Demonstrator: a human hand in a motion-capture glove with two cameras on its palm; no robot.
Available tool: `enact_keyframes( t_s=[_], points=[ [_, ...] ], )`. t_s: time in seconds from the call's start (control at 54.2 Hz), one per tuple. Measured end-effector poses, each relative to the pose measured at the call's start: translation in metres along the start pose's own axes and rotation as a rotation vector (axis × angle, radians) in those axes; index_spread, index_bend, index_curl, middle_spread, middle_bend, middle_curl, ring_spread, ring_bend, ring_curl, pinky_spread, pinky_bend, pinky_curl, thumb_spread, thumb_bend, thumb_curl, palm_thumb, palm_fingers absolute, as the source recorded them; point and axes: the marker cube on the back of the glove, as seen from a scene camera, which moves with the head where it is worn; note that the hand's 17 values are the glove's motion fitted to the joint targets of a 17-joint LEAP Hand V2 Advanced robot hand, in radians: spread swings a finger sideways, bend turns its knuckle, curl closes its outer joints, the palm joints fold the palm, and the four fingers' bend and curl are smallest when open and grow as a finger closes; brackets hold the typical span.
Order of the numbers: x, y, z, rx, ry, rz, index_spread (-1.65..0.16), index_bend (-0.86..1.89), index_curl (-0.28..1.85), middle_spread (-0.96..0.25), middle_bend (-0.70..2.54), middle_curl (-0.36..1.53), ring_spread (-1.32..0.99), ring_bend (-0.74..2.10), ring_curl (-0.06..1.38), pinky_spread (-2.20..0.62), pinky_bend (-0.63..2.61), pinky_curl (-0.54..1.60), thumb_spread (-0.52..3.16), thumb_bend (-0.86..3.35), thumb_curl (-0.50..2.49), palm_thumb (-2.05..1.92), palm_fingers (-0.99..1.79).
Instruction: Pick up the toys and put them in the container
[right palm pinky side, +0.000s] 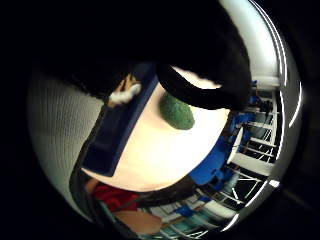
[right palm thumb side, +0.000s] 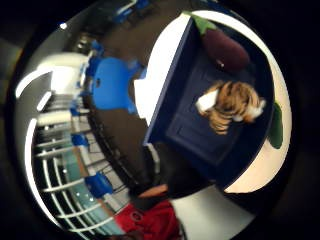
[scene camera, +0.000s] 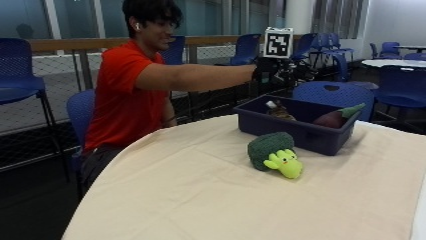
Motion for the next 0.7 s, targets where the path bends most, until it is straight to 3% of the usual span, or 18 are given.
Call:
enact_keyframes(
  t_s=[0.184,0.424,0.701],
  points=[
    [0.076,0.014,0.002,0.027,-0.060,0.130,-0.29,0.06,0.20,-0.08,0.13,0.40,-0.02,0.22,0.28,0.09,1.19,0.38,1.01,-0.09,0.43,-0.10,-0.28],
    [0.177,0.028,0.036,-0.021,-0.089,0.330,-0.31,0.09,0.17,-0.06,0.12,0.33,0.03,0.17,0.28,0.14,1.17,0.36,0.96,-0.10,0.32,-0.12,-0.27],
    [0.215,0.020,0.092,-0.094,-0.126,0.396,-0.31,0.08,0.15,-0.05,0.11,0.27,0.05,0.16,0.26,0.16,1.22,0.36,0.95,-0.09,0.25,-0.11,-0.28]
  ],
)
